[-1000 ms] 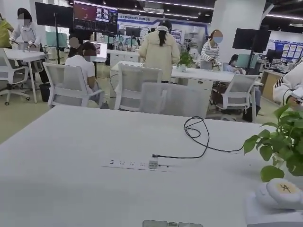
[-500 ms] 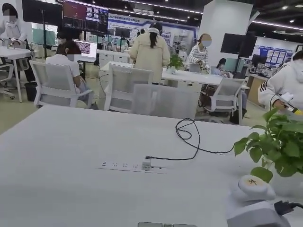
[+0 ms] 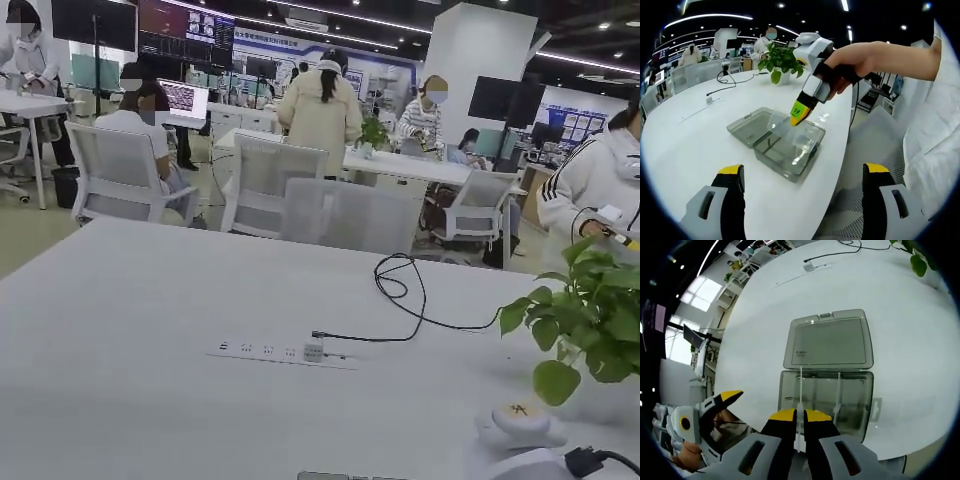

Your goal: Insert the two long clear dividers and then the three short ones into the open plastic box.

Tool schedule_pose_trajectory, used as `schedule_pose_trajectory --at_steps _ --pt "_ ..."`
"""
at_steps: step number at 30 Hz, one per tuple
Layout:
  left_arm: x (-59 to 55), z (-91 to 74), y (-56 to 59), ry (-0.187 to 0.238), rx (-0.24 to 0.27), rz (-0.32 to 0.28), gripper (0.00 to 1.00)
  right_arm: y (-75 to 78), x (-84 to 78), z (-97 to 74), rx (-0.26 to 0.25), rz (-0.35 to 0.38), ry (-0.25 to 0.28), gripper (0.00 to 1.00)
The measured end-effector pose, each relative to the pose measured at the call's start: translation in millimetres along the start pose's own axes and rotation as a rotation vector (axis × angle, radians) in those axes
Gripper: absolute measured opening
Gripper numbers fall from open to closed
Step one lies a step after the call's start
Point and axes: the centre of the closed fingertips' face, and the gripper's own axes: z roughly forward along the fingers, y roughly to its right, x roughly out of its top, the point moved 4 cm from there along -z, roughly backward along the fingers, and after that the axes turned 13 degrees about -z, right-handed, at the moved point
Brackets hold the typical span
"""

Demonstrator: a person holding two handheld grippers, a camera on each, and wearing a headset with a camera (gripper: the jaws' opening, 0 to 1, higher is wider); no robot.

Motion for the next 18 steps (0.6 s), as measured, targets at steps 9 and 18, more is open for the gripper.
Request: schedule_pose_trajectory --at_steps 9,18 --pt "-1.0 1.7 -0.9 0.015 0.003 -0.028 0.99 7.6 -5.0 11.4 -0.031 -0.002 -0.04 0.07" --pt "-1.7 3.7 0.5 0.022 -0.006 -0.045 0.99 9.6 -7.0 15.6 -0.031 0.003 -0.041 0.07"
